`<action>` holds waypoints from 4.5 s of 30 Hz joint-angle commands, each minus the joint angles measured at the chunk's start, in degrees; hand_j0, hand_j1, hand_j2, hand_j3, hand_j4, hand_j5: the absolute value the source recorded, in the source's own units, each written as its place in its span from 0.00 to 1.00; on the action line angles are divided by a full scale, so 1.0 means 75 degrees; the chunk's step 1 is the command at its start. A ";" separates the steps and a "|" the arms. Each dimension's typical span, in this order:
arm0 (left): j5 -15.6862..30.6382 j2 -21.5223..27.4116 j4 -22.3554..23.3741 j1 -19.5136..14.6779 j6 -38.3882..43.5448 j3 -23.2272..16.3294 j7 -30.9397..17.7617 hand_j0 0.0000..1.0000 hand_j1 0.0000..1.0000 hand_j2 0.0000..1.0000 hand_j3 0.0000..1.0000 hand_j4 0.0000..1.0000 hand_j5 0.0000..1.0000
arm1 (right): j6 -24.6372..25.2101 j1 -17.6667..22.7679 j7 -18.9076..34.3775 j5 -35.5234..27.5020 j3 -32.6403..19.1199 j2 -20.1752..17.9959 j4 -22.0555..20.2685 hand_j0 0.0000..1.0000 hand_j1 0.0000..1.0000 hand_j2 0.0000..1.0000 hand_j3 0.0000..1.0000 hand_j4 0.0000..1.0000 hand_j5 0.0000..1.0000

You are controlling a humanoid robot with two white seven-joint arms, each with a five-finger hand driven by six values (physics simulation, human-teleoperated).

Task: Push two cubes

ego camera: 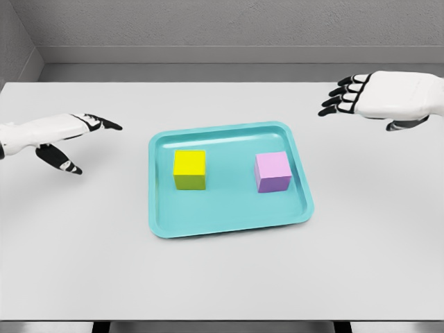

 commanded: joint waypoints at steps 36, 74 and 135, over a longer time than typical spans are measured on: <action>-0.1683 -0.0844 0.0023 -0.1559 0.0018 -0.1970 -0.0319 0.06 0.06 0.06 0.06 0.06 0.06 | 0.0018 0.0164 -0.0003 0.0382 0.1851 0.1171 0.1002 0.00 0.00 0.00 0.00 0.00 0.00; -0.2363 -0.2004 0.0199 -0.1711 0.0018 -0.2439 -0.0319 0.08 0.08 0.08 0.08 0.08 0.08 | 0.0018 0.0094 -0.0003 0.0780 0.2320 0.2284 0.1927 0.00 0.00 0.00 0.00 0.00 0.00; -0.2199 -0.2321 -0.0059 -0.2039 0.0018 -0.2978 -0.0319 0.11 0.11 0.11 0.11 0.11 0.11 | 0.0018 0.0105 -0.0003 0.1061 0.2320 0.3105 0.2326 0.00 0.00 0.00 0.00 0.00 0.00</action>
